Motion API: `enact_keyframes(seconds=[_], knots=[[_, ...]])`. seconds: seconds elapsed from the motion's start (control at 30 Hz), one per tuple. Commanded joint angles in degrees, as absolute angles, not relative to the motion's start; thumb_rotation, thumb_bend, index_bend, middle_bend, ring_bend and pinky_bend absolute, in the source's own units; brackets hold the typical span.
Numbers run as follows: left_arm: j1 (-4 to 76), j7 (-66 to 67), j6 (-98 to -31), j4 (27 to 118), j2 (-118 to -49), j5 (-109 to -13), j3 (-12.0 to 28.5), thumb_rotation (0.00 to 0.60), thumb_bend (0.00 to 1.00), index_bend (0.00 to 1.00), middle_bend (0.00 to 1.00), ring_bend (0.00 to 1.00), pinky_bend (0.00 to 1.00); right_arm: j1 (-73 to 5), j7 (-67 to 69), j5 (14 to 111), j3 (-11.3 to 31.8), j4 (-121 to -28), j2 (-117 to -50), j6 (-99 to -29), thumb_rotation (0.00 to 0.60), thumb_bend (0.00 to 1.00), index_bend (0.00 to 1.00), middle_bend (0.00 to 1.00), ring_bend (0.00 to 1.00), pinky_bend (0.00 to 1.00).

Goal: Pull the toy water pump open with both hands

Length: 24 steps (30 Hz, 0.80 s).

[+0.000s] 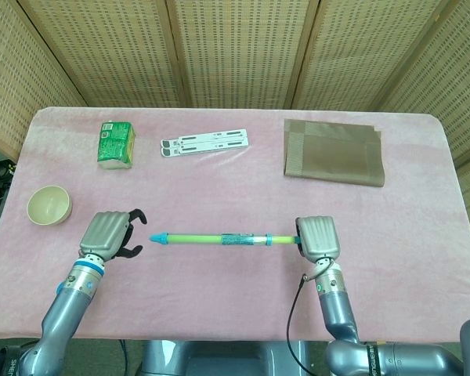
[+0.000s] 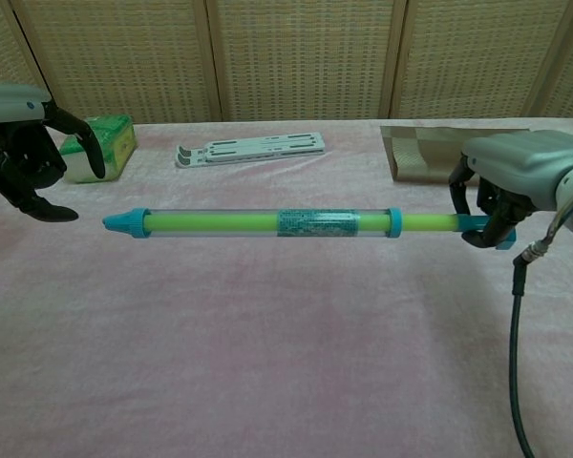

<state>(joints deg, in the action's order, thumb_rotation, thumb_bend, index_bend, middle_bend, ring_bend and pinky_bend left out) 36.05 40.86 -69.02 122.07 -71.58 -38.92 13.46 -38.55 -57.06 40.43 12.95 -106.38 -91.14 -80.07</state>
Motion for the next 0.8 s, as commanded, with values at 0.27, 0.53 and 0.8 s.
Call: enact_keyframes(seconds=[0.27,0.53,0.8], knots=[[41.1,45.6,-72.0,122.8,-74.0,-33.1,13.4,0.6,0.26,0.37,0.83,0.76,0.69,-39.0,-57.2,40.0,12.7,-108.0,-90.8,-81.2,0.6,0.62,0.87,0.97,0.94,0.63],[44.3,48.0,-74.3,122.8,-76.3,-29.4,13.3,0.6,0.26,0.38,0.83,0.76,0.69,-39.2,-56.9,40.0,12.4,-108.9,-90.5,-81.7,0.6,0.64,0.87,0.97,0.94,0.63],[45.8,48.4,-75.3,122.1,-77.6,-28.9,12.2,0.6,0.26,0.4,0.83,0.76,0.69,-39.2,-56.0,39.8,12.3,-109.4,-89.8,-81.7,0.6,0.64,0.87,0.97,0.94,0.63]])
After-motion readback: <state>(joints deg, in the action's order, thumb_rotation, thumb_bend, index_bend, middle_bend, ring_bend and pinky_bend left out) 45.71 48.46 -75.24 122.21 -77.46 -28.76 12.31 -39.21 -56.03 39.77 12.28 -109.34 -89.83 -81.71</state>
